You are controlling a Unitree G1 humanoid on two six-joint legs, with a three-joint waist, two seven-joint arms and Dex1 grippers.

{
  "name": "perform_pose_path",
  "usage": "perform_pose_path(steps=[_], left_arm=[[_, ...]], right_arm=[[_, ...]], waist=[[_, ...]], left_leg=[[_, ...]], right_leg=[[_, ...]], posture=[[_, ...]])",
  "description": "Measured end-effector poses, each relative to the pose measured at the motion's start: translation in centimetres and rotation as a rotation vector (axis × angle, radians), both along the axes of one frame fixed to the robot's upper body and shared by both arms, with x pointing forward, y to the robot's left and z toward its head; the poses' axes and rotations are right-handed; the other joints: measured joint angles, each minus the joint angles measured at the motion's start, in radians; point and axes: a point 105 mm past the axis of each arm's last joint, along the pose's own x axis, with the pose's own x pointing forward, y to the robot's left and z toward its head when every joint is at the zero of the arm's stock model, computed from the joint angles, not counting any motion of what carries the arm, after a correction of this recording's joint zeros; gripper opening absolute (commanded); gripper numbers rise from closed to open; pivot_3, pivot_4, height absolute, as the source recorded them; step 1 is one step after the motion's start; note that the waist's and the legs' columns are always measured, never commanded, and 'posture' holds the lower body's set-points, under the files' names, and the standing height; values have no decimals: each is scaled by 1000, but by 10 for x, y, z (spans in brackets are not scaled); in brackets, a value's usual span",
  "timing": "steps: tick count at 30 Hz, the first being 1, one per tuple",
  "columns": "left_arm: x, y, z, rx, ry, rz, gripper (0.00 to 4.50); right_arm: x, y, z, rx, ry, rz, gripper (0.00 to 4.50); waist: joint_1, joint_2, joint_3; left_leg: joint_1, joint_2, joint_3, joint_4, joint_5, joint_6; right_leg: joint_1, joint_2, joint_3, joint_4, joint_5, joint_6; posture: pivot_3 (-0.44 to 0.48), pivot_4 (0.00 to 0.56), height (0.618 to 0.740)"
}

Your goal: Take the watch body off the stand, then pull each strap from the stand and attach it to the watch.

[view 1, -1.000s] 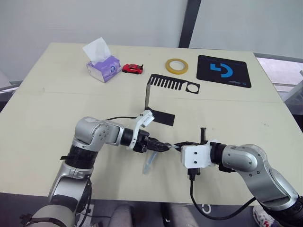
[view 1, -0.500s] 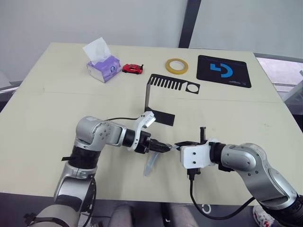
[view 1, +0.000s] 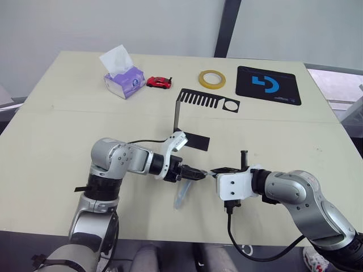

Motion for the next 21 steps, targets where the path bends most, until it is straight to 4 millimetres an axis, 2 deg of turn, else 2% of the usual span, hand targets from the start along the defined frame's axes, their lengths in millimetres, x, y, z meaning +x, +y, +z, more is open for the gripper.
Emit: perform_pose_path(steps=[21], left_arm=[[1, -2, 5, -41, 15, 13, 1708]], right_arm=[[-1, 1, -4, -7, 25, -7, 0]], waist=[[0, 0, 0]], left_leg=[[0, -1, 0, 0, 1, -3]], right_leg=[[0, 0, -1, 0, 0, 0]], posture=[[0, 150, 738]])
